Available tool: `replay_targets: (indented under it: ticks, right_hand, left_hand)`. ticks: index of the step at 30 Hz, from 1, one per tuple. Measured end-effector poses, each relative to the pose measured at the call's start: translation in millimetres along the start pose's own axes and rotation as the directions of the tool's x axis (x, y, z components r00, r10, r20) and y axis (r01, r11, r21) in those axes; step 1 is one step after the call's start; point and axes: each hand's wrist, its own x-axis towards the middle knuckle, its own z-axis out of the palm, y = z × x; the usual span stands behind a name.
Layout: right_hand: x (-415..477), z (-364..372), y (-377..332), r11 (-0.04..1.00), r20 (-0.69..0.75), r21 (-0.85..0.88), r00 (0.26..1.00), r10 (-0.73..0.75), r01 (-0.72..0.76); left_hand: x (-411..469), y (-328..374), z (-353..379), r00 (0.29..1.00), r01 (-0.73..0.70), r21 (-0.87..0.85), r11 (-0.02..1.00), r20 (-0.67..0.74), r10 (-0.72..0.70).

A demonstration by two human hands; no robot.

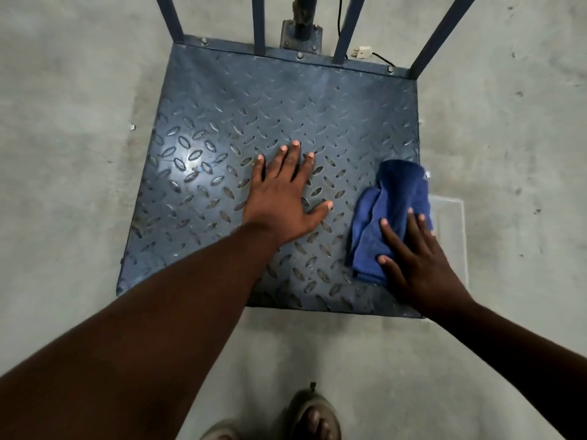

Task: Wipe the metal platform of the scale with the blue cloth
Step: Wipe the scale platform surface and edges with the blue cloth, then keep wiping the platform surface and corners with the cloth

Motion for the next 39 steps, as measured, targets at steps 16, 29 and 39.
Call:
replay_targets:
  ticks: [16, 29, 39]
  right_hand:
    - [183, -11, -180, 0.951, 0.16, 0.294, 0.986, 0.051, -0.097]
    - [144, 20, -257, 0.946, -0.105, 0.317, 0.989, 0.109, -0.071]
    - [140, 23, -219, 0.992, -0.141, -0.024, 0.982, -0.123, 0.121]
  left_hand:
    - [-28, -85, -54, 0.996, -0.084, -0.317, 0.945, 0.012, 0.093]
    - [-145, -188, -58, 0.957, 0.279, -0.198, 0.939, 0.133, -0.257]
    - [-152, -168, -14, 0.964, 0.192, -0.383, 0.904, -0.098, -0.246]
